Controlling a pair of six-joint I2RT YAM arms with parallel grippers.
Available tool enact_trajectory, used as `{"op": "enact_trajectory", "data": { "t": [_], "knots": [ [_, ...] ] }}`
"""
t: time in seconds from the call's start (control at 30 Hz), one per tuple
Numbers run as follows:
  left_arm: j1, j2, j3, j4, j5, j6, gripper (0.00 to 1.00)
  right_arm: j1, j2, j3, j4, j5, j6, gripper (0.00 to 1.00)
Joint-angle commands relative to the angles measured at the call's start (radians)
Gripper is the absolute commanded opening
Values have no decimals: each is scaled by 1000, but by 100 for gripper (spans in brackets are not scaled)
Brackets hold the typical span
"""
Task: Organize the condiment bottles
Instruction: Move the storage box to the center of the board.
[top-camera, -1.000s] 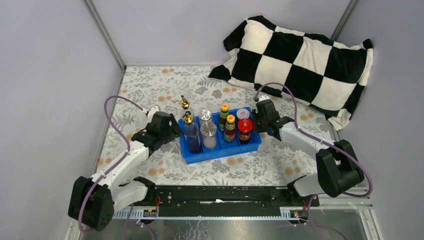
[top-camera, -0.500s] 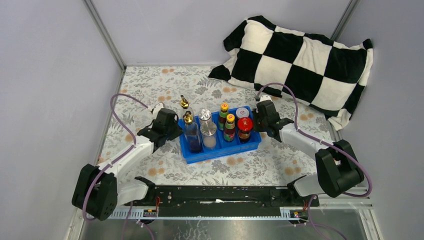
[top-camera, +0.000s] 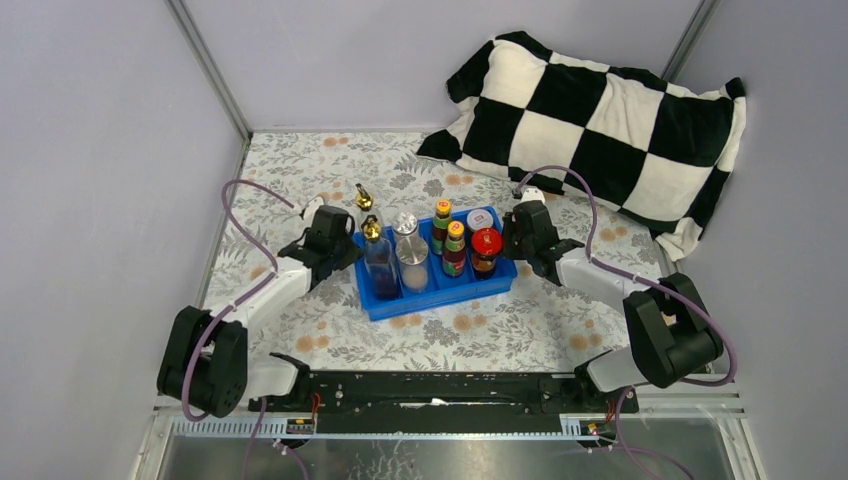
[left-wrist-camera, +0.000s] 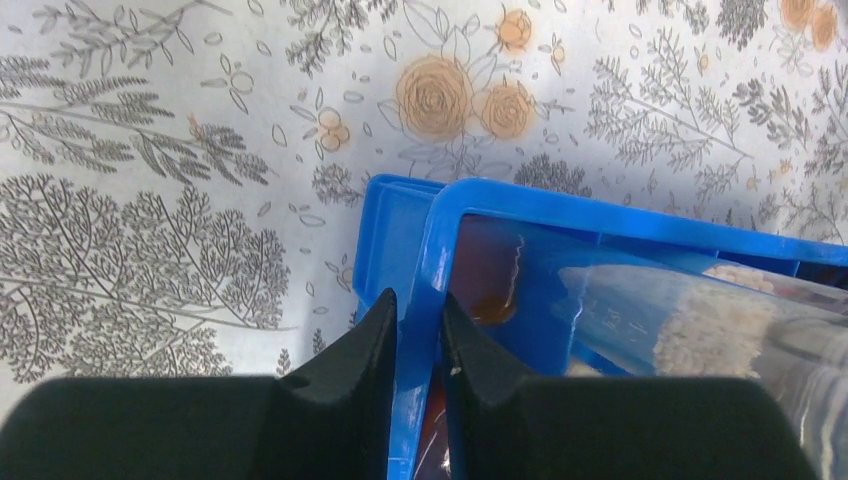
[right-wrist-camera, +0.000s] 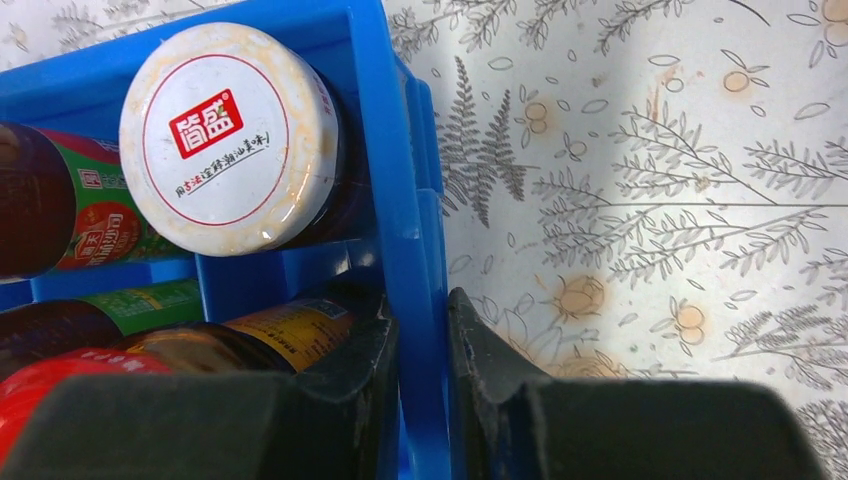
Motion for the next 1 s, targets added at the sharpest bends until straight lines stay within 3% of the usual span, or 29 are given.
{"op": "enact_trajectory", "data": {
  "t": [0.0,0.43,0.8,0.9,0.97],
  "knots": [
    [55,66,46,13,-80,47,24,-25,80,-54,59,32,195,0],
    [75,364,278,70,-37,92,21,-24,65,-71,89,114,280,0],
    [98,439,392,47,-31,130,23,-24,152,13,87,120,253,0],
    [109,417,401,17,-36,139,27,-26,156,26,83,118,244,0],
    [112,399,409,-21,-46,148,38,-25,154,33,74,117,237,0]
  ]
}}
